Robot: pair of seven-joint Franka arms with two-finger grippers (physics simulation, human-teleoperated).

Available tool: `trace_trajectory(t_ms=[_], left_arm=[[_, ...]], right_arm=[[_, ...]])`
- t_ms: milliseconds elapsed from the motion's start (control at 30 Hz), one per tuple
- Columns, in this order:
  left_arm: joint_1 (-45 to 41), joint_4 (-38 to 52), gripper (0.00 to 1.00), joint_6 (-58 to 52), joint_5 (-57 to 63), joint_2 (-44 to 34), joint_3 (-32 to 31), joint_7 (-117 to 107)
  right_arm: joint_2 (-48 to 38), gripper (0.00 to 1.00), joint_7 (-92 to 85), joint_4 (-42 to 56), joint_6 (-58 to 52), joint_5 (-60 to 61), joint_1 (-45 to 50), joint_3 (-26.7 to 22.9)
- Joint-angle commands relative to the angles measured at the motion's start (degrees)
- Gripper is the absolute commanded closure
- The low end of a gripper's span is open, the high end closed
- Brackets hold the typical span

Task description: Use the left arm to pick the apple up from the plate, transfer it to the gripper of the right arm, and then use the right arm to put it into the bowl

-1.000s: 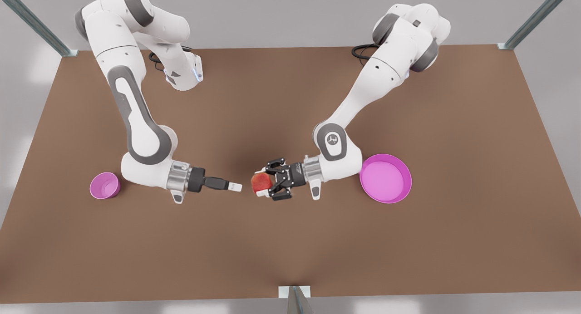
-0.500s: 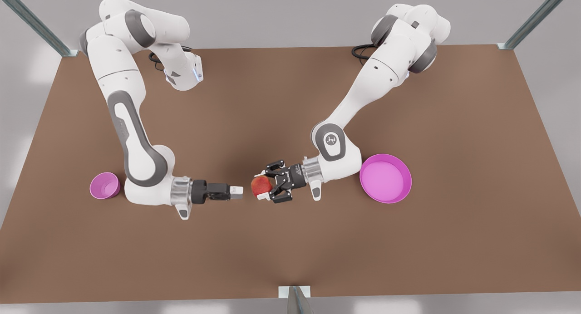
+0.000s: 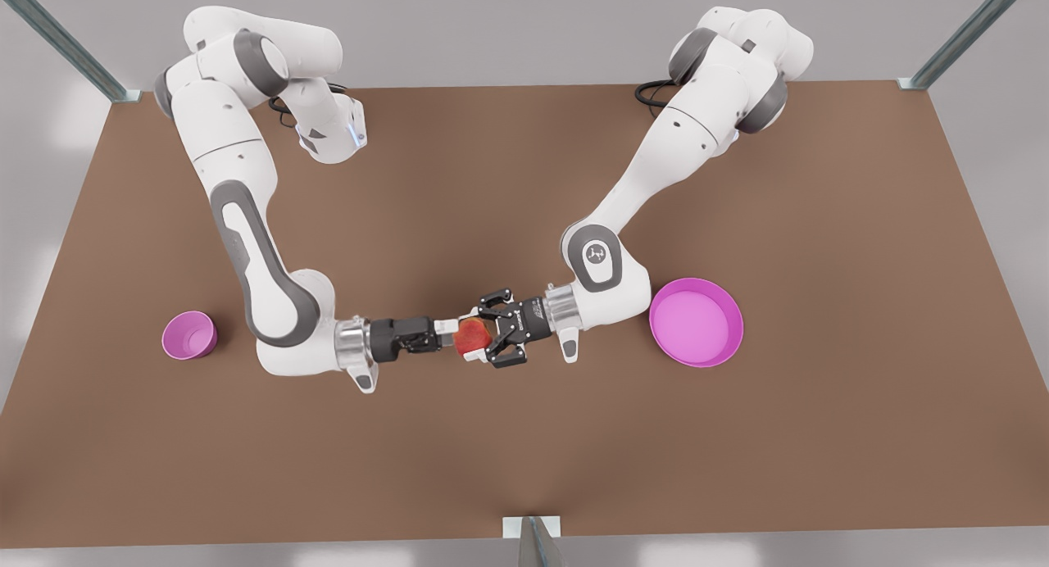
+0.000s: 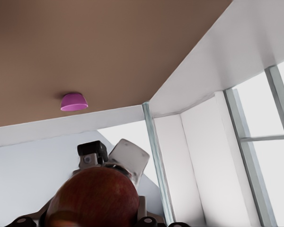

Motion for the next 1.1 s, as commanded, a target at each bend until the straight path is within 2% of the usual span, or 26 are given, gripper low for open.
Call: trace_trajectory(t_ms=[0,333,933,1067], left_arm=[[-0.1,0.0,0.29,0.0,-0.3,-0.1,0.0,-2.3],[-0.6,0.0,0.29,0.0,-0.3,-0.1,0.1,-2.3],[-0.5,0.0,0.29,0.0,0.0,-0.2,0.1,-2.1],[-0.5,-0.1,0.29,0.0,0.0,-0.2,0.2,-2.2]], right_arm=[[0.1,0.0,-4.3,0.2,1.6,0.7,0.2,0.0],[2.7,0.0,-7.9,2.7,6.1,1.2,1.1,0.0],[1.6,0.0,-6.8,-0.5,4.4,0.7,0.7,3.2],[1.6,0.17,-6.9,-0.4,4.4,0.7,0.7,3.2]])
